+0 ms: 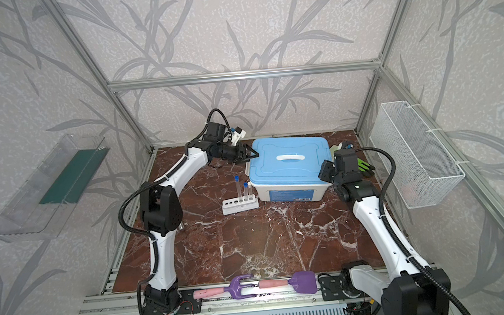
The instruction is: Organize the chemistry lab equipment
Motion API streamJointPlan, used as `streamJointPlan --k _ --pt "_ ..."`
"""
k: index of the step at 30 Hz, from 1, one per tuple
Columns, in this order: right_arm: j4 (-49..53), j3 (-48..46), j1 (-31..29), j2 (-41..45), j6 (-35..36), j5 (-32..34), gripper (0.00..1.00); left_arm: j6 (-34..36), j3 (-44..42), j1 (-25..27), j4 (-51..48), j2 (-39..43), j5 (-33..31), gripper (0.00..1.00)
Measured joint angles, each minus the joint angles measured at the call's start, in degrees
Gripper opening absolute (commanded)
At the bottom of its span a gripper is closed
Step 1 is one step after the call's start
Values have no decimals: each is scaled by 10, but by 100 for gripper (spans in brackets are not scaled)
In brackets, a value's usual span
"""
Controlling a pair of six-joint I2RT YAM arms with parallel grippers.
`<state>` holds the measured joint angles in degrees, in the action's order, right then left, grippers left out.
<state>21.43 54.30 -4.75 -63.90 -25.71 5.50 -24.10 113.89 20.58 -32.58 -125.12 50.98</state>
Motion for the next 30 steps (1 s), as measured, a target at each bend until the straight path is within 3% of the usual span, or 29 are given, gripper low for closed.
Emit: streamJointPlan --k 30 --pt "14 -47 7 38 -2 0 40 16 3 1 -13 0 -7 54"
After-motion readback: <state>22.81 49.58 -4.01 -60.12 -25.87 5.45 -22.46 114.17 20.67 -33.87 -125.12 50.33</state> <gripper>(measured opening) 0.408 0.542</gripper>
